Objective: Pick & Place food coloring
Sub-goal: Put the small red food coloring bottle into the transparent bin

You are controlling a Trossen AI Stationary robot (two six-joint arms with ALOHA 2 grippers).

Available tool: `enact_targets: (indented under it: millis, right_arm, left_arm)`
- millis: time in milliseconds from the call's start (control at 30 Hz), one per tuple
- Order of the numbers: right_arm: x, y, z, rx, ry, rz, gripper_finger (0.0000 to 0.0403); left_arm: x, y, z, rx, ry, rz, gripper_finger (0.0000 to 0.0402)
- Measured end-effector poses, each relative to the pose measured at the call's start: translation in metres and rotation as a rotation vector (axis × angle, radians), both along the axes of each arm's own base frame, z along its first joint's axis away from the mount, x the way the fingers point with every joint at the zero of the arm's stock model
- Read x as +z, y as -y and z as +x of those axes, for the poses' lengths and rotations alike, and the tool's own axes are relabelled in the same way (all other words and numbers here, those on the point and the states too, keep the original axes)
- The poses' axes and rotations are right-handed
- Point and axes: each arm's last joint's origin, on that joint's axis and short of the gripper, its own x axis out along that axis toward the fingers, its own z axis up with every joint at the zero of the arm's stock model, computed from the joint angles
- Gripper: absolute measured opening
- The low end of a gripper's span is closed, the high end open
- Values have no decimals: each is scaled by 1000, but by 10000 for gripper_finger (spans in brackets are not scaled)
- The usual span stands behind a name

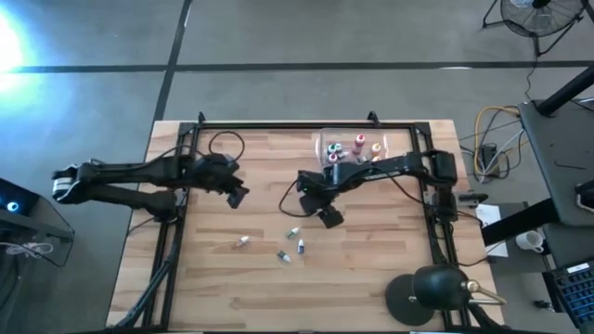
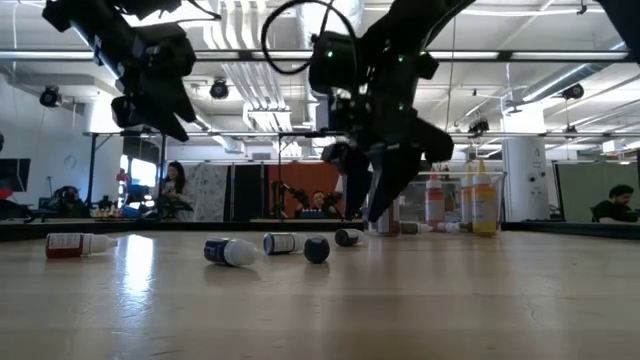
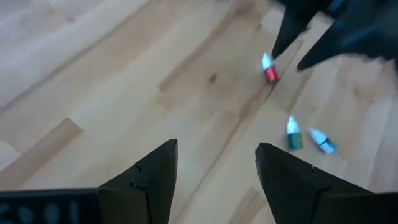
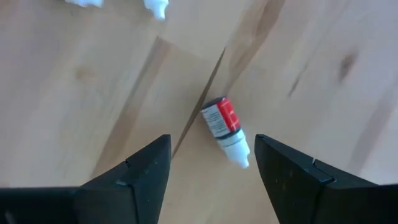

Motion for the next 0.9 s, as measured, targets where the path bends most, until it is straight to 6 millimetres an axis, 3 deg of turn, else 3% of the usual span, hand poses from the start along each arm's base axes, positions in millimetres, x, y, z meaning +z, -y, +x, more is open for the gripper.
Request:
enact_targets:
  millis: [267, 400, 767, 900]
  right_arm:
    - [-26, 1, 6, -7, -52, -18, 223]
    - [-28, 2, 8, -26, -53, -12, 211]
    - [-26, 2, 10, -249, -51, 47, 84]
    - [-12, 2, 7, -346, -34, 83, 50]
  left_arm:
    - [1, 0, -1, 5, 25, 6, 190]
    - [-1, 0, 2, 5, 10, 3, 190]
    - [0, -1, 4, 7, 28, 4, 190]
    - [0, -1, 4, 7, 28, 3, 190]
